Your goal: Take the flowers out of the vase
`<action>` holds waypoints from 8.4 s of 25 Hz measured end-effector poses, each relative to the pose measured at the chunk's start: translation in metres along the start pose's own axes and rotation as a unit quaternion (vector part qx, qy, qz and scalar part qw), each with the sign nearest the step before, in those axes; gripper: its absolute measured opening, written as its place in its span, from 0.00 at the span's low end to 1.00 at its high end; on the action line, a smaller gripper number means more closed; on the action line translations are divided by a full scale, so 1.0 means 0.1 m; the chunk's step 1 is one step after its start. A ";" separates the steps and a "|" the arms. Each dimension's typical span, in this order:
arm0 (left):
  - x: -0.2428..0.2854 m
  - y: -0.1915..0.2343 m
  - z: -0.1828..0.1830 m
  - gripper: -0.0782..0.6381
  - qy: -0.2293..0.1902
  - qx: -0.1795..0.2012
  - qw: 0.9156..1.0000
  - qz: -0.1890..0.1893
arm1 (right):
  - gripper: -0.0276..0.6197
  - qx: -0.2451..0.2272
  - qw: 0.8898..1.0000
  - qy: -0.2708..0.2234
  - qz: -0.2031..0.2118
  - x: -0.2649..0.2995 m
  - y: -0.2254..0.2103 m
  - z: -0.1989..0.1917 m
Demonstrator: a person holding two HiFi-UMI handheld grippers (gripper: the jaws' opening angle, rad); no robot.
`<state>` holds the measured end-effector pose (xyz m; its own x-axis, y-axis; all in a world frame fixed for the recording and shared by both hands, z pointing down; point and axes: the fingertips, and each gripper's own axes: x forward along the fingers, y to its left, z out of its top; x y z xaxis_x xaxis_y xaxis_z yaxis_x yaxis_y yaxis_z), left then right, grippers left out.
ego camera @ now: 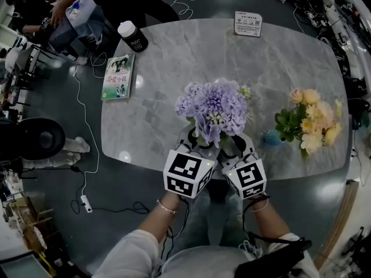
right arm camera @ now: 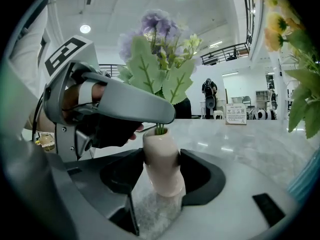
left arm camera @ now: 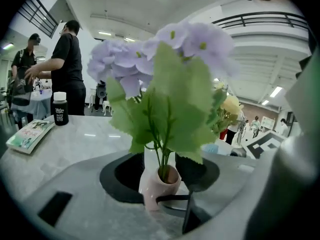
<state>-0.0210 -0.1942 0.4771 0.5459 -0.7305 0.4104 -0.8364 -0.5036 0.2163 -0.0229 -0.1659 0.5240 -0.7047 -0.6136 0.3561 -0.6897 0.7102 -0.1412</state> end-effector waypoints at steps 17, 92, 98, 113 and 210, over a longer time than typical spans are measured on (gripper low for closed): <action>-0.02 -0.02 0.12 0.27 -0.016 0.023 1.000 0.012 | 0.39 -0.002 1.000 0.003 0.007 0.00 0.01 0.00; -1.51 0.40 0.22 0.25 -0.030 0.001 0.990 0.140 | 0.07 0.132 0.983 -0.032 -0.124 -0.95 -0.04 0.74; -1.39 0.64 0.06 0.25 0.001 -0.011 0.991 0.135 | 0.06 0.162 0.973 -0.019 -0.163 -0.93 -0.21 0.61; -0.67 1.29 -0.41 0.24 0.073 -0.044 0.990 0.113 | 0.06 0.221 0.944 0.022 -0.243 -0.82 -0.52 0.12; -1.19 0.40 0.07 0.23 -0.030 -0.082 0.983 0.159 | 0.06 0.209 0.964 -0.028 -0.160 -1.23 -0.27 0.54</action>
<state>-0.1185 -0.1308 0.4303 0.2530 -0.8672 0.4288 -0.9594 -0.1677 0.2269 0.0739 -0.1284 0.4343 -0.4453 -0.8036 0.3950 -0.8716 0.2878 -0.3970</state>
